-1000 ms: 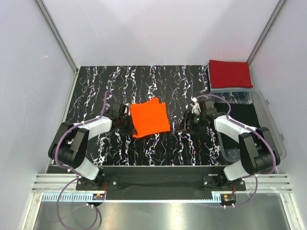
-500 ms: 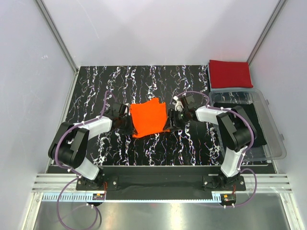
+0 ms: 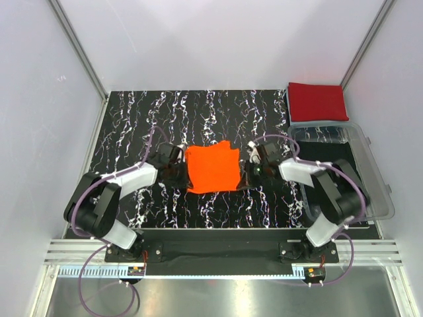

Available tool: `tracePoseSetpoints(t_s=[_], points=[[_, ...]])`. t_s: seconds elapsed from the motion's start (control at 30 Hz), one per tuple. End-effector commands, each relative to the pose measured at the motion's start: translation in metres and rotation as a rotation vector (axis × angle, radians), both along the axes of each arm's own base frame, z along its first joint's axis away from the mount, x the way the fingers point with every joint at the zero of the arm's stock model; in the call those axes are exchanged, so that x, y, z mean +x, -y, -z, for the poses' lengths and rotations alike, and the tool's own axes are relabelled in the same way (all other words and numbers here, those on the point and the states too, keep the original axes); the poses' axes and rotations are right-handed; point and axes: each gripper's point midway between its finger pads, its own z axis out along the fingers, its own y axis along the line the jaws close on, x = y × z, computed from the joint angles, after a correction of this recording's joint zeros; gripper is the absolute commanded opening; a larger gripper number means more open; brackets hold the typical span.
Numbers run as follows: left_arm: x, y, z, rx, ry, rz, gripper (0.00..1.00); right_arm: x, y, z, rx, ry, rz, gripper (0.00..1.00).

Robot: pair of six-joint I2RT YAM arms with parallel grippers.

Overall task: Fold and stack the t-shirts
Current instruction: Fold the tshirt

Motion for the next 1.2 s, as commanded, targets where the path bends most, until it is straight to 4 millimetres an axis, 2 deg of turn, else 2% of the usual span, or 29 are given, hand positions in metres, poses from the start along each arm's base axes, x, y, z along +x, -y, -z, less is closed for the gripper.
tracePoseSetpoints(t_s=[0.0,0.03,0.07,0.1,0.13,0.23,0.27,0.3,0.33,0.37,0.43,0.47,0.5,0.53,0.57,0.6,0.63,0.67,0.7,0.73,0.77,0.8,0.83,0.87,0.9,0.93,0.97,1.0,1.17], points=[[-0.012,0.004,-0.014,0.013,0.033,0.02,0.0,-0.03,0.021,-0.004,-0.065,-0.019,0.066,0.01],[-0.016,0.006,-0.017,-0.002,0.032,0.006,0.0,-0.035,0.022,-0.014,-0.044,-0.011,0.087,0.03],[-0.023,0.009,-0.016,-0.007,0.022,0.011,0.03,-0.049,0.026,-0.008,-0.051,-0.037,0.095,0.12],[-0.031,0.007,-0.012,-0.008,0.005,0.004,0.1,-0.055,0.026,-0.011,-0.04,-0.05,0.115,0.17],[-0.035,0.01,-0.018,-0.025,0.012,-0.001,0.12,-0.061,0.027,-0.015,-0.018,-0.046,0.116,0.2],[-0.04,0.012,-0.032,-0.061,0.031,0.01,0.23,-0.061,0.026,-0.032,0.006,-0.022,0.139,0.34],[-0.033,0.016,-0.044,-0.071,0.061,0.017,0.29,-0.058,0.027,-0.037,0.001,-0.01,0.143,0.43],[-0.028,0.015,-0.052,-0.059,0.092,0.035,0.36,-0.054,0.029,-0.048,-0.017,0.005,0.139,0.46],[-0.026,0.011,-0.057,-0.032,0.099,0.041,0.38,-0.048,0.032,-0.053,-0.047,0.025,0.145,0.49],[-0.011,0.016,-0.078,-0.039,0.155,0.051,0.4,-0.043,0.033,-0.058,-0.068,0.035,0.143,0.53],[0.008,0.013,-0.089,-0.015,0.208,0.081,0.42,-0.025,0.036,-0.072,-0.114,0.087,0.103,0.55],[0.023,0.019,-0.108,-0.033,0.26,0.097,0.42,-0.017,0.038,-0.075,-0.124,0.1,0.092,0.55],[0.033,0.02,-0.105,-0.005,0.282,0.15,0.42,-0.011,0.04,-0.067,-0.155,0.101,0.04,0.55],[0.046,0.018,-0.106,0.034,0.315,0.16,0.42,0.007,0.041,-0.079,-0.124,0.128,0.038,0.55],[0.062,0.021,-0.118,0.053,0.37,0.19,0.42,0.016,0.041,-0.081,-0.11,0.138,0.019,0.56],[0.071,0.024,-0.106,0.088,0.367,0.243,0.42,0.026,0.045,-0.071,-0.122,0.14,-0.014,0.57],[0.076,0.029,-0.105,0.101,0.407,0.35,0.43,0.043,0.045,-0.079,-0.113,0.172,-0.02,0.57],[0.085,0.036,-0.112,0.09,0.44,0.398,0.43,0.055,0.053,-0.077,-0.12,0.177,-0.01,0.58],[0.088,0.042,-0.104,0.081,0.427,0.452,0.44,0.061,0.056,-0.066,-0.125,0.17,-0.048,0.58],[0.088,0.046,-0.105,0.05,0.434,0.511,0.45,0.068,0.051,-0.076,-0.066,0.182,-0.079,0.6],[0.097,0.049,-0.111,0.038,0.448,0.518,0.45,0.074,0.056,-0.076,-0.047,0.185,-0.09,0.61],[0.101,0.05,-0.1,0.032,0.413,0.522,0.45,0.078,0.056,-0.07,-0.032,0.169,-0.098,0.61],[0.106,0.045,-0.094,0.047,0.408,0.545,0.46,0.084,0.054,-0.073,-0.005,0.175,-0.109,0.64],[0.117,0.044,-0.096,0.061,0.419,0.539,0.46,0.088,0.055,-0.062,0.001,0.155,-0.124,0.65],[0.123,0.042,-0.08,0.081,0.381,0.535,0.46,0.089,0.053,-0.058,0.015,0.144,-0.142,0.66],[0.126,0.038,-0.074,0.09,0.356,0.536,0.46,0.094,0.05,-0.061,0.027,0.145,-0.151,0.67],[0.132,0.042,-0.076,0.082,0.361,0.542,0.46,0.097,0.052,-0.055,0.014,0.148,-0.175,0.68],[0.133,0.044,-0.068,0.073,0.343,0.558,0.46,0.096,0.055,-0.042,-0.001,0.117,-0.196,0.68],[0.144,0.057,-0.062,0.038,0.354,0.619,0.48,0.111,0.056,-0.031,0.004,0.13,-0.256,0.68]])
